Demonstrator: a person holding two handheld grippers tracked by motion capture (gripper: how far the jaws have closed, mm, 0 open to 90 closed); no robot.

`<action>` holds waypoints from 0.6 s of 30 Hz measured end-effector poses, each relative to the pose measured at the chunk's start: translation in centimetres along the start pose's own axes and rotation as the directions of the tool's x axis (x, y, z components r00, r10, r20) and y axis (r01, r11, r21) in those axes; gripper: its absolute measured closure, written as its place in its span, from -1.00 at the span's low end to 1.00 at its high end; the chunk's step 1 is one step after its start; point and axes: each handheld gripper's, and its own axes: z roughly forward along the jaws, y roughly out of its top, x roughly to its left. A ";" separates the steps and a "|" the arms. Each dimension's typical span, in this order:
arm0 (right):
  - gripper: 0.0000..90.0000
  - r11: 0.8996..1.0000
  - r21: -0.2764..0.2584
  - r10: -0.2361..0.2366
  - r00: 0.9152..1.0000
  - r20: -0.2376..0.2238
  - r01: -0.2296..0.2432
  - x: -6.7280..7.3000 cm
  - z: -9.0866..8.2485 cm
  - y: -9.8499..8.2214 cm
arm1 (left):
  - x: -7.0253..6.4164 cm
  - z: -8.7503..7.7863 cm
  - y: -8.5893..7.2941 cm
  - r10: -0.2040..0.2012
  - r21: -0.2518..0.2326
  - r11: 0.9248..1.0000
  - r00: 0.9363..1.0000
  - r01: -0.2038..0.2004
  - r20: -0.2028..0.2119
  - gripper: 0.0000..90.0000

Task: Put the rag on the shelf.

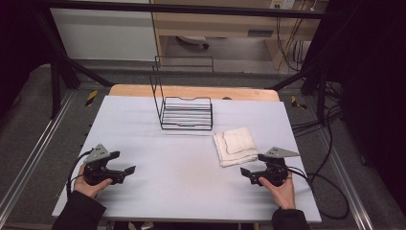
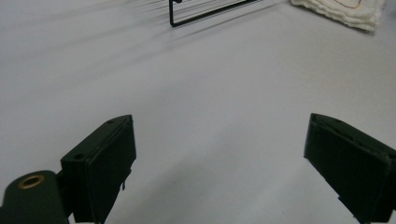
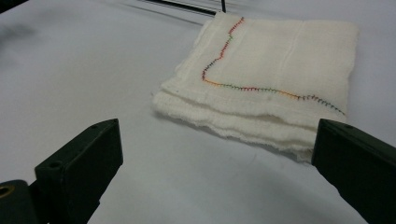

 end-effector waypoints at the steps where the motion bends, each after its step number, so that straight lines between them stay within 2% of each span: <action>1: -0.93 1.000 0.000 0.000 1.000 0.000 0.000 0.0 0.0 0.0 | 0.0 0.0 0.0 0.000 0.001 1.000 1.000 0.000 -0.001 -0.80; 5: -0.87 1.000 0.010 -0.025 0.999 0.030 0.025 1.1 0.9 0.6 | -0.1 0.1 0.0 0.000 0.006 1.000 1.000 0.000 -0.001 -0.79; 12: -0.72 0.997 0.040 -0.063 0.998 0.024 0.062 2.5 2.7 1.9 | -0.1 0.1 0.0 0.001 0.008 1.000 1.000 -0.001 -0.002 -0.78; 18: -0.36 0.988 0.081 -0.136 0.990 0.045 0.132 3.6 4.9 2.7 | -0.1 0.1 -0.1 -0.002 0.011 1.000 1.000 0.002 -0.003 -0.78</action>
